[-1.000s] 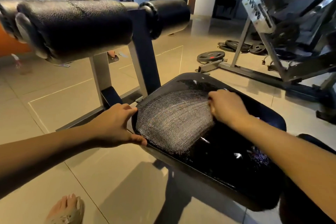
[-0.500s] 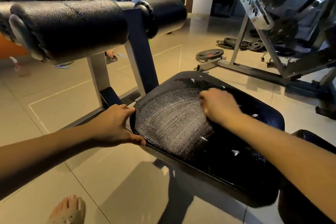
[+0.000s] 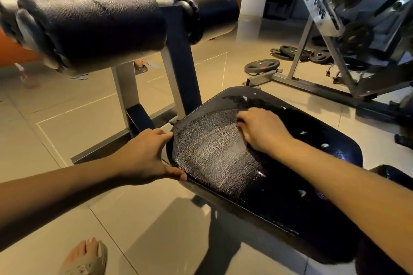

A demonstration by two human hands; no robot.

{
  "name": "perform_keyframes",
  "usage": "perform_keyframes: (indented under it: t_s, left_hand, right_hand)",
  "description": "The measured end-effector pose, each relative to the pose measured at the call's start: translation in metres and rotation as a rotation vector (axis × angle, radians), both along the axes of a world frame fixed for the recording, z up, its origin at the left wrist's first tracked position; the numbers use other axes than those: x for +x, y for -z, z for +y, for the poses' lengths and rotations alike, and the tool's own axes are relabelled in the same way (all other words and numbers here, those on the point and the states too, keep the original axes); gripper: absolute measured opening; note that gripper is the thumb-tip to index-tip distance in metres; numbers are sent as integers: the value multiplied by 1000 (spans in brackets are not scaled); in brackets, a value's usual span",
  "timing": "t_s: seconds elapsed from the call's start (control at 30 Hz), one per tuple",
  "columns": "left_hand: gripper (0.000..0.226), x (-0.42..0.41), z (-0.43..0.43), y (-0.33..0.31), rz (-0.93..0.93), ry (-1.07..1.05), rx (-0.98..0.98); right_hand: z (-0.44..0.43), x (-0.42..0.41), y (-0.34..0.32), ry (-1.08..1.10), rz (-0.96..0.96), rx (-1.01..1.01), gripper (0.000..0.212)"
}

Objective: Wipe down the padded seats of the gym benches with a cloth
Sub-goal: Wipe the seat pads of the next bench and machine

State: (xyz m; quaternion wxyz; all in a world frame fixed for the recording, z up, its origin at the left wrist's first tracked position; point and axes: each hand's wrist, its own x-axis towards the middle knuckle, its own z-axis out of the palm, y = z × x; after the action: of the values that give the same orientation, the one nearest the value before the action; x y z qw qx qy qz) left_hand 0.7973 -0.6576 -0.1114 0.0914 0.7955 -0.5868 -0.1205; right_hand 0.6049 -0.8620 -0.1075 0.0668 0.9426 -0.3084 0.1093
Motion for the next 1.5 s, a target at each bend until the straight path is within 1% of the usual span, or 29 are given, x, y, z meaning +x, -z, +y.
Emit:
perform_keyframes:
  t_s: [0.03, 0.07, 0.13, 0.23, 0.33, 0.37, 0.4, 0.43, 0.47, 0.57, 0.6, 0.63, 0.67, 0.73, 0.8, 0.9, 0.93, 0.97, 1.0, 1.03, 1.1, 1.13, 1.2, 1.23, 1.3, 1.37, 1.43, 1.47, 1.5]
  left_hand:
    - [113, 0, -1, 1, 0, 5, -6]
    - [113, 1, -1, 1, 9, 3, -10]
    - [114, 1, -2, 1, 27, -5, -7]
    - [120, 5, -2, 3, 24, -3, 11]
    - [126, 10, 0, 8, 44, 2, -3]
    - [125, 10, 0, 9, 49, -1, -7]
    - [123, 10, 0, 10, 46, -5, -8]
    - [123, 11, 0, 10, 41, -7, -9]
    - [124, 11, -1, 10, 41, -8, -12]
    - [122, 9, -1, 10, 47, 3, -10]
    - [120, 8, -2, 9, 49, 3, -8]
    - [119, 7, -2, 7, 48, 2, -4]
    - [119, 6, -3, 5, 43, -1, 1]
    - [119, 5, -4, 2, 28, -10, 12]
    - [118, 6, -5, 1, 40, -21, 14]
    - [118, 8, -3, 5, 47, -29, 21]
    - [123, 9, -3, 5, 46, -27, 25]
    - [130, 11, -3, 6, 55, -23, 18]
    - [135, 11, -3, 6, 66, -20, 8]
    - [136, 11, -3, 6, 72, -17, 1]
    - [128, 8, -3, 5, 56, -15, 5]
    - [124, 7, -3, 4, 45, -18, 7]
    - [120, 4, -4, 1, 44, -24, 9]
    - [121, 3, -4, -1, 43, -25, 10]
    - [125, 4, -4, -3, 49, -26, 26]
    - [126, 2, -3, -3, 56, -25, 24]
    - [121, 0, -2, -4, 42, -20, 16]
    - [120, 0, -2, -5, 30, -17, 22]
    - [120, 0, -3, -6, 21, -18, 28]
  right_hand:
    - [-27, -8, -1, 127, -24, -37, 20]
    - [-44, -12, -2, 202, -32, -65, 18]
    - [-33, -3, -2, 205, 4, -84, 13]
    - [28, 31, -1, 8, 15, -6, 17]
    - [90, 36, -1, -339, -30, 113, 17]
    - [100, 31, -2, -450, -37, 155, 18]
    - [100, 26, -4, -507, -33, 180, 20]
    - [89, 22, -5, -492, -24, 178, 22]
    - [71, 20, -6, -402, -4, 169, 23]
    - [-13, 3, -8, 64, 2, 33, 18]
    - [-32, -3, -6, 179, -12, -22, 16]
    - [-37, -4, -5, 223, -15, -64, 15]
    - [-31, 2, -4, 214, -10, -77, 16]
    - [2, 26, -2, 76, -10, -35, 21]
    - [47, 45, -5, -135, -14, 81, 21]
    - [109, 36, -9, -521, -4, 167, 18]
    - [110, 27, -7, -572, 2, 170, 19]
    - [100, 21, -6, -544, 2, 151, 19]
    - [79, 16, -4, -438, 10, 122, 20]
    - [51, 12, -4, -285, 19, 89, 20]
    - [-9, -3, -6, 55, 3, -12, 20]
    - [-30, -9, -5, 165, -29, -52, 20]
    - [-27, -5, -4, 212, -67, -81, 19]
    - [-11, 5, -3, 170, -60, -65, 18]
    - [33, 26, -3, 9, -56, 42, 18]
    - [84, 32, -7, -222, -89, 185, 19]
    - [113, 23, -7, -422, -128, 280, 18]
    - [110, 15, -5, -446, -118, 277, 18]
    - [98, 7, -4, -409, -94, 234, 19]
